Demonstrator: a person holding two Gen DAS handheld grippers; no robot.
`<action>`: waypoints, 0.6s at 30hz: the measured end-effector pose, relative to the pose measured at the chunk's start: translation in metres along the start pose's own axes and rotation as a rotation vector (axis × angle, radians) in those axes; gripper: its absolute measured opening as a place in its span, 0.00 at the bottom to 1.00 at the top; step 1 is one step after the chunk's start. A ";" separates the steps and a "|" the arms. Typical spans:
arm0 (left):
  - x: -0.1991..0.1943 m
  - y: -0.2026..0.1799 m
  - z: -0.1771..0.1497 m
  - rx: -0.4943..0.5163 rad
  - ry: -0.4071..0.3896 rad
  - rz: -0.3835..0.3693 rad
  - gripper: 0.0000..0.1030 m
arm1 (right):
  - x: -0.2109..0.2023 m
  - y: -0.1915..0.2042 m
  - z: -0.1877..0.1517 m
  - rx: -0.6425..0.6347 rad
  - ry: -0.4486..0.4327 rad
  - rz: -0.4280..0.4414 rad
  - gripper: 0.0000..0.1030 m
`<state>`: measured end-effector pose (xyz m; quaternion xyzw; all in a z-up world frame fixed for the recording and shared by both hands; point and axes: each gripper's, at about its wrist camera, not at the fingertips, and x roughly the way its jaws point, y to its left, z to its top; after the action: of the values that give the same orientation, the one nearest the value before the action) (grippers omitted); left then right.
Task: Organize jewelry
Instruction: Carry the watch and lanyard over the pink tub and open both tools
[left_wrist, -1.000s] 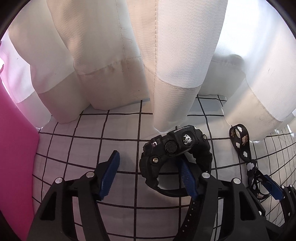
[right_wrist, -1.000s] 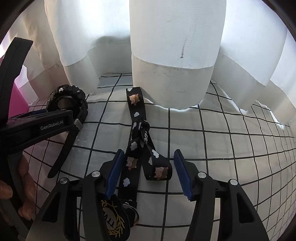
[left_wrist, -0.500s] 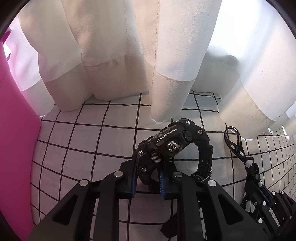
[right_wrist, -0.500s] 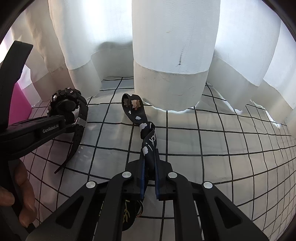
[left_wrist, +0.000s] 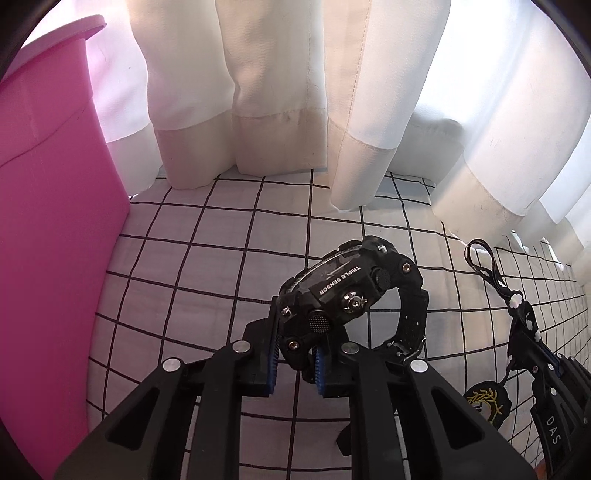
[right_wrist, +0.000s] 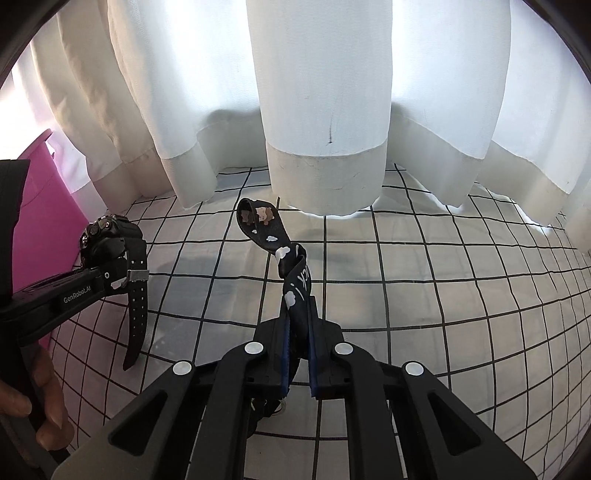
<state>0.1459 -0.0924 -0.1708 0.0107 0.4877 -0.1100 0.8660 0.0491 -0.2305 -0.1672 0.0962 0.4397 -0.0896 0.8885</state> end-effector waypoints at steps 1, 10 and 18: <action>-0.003 0.001 -0.003 -0.001 -0.002 0.004 0.14 | -0.002 0.000 0.000 -0.001 -0.003 0.004 0.08; -0.048 0.011 -0.023 -0.014 -0.044 0.011 0.14 | -0.040 0.016 -0.005 -0.021 -0.052 0.037 0.08; -0.090 0.011 -0.021 -0.022 -0.117 0.016 0.14 | -0.068 0.024 0.003 -0.058 -0.102 0.065 0.08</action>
<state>0.0856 -0.0627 -0.1069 -0.0016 0.4372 -0.0981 0.8940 0.0163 -0.2032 -0.1091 0.0796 0.3929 -0.0528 0.9146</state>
